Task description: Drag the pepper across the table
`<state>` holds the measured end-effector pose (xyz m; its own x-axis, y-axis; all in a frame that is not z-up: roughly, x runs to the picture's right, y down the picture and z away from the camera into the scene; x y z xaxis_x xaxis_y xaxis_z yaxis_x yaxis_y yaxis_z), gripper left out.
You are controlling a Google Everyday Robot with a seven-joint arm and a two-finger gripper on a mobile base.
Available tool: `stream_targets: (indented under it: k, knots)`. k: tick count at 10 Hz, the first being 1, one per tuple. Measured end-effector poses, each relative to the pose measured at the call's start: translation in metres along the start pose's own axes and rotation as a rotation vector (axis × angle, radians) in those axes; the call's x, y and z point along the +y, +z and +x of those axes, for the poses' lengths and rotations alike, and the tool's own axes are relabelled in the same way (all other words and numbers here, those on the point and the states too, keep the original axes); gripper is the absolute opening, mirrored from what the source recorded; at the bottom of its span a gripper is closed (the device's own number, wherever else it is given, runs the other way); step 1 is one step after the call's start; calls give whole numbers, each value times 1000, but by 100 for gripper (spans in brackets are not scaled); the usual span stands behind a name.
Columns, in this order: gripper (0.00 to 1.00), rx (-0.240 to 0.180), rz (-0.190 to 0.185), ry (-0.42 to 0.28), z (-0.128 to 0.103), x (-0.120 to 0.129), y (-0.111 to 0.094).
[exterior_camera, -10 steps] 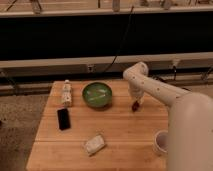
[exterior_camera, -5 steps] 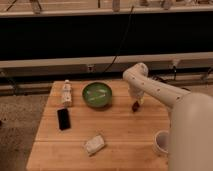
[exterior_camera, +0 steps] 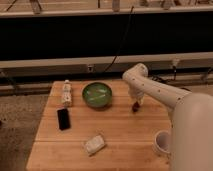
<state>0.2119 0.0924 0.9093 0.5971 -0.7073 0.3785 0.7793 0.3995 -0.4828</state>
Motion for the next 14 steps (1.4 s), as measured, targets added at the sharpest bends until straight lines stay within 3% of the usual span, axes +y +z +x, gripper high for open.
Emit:
stream_targets:
  k: [14]
  knots:
    - [0, 21, 9, -83, -12, -8, -4]
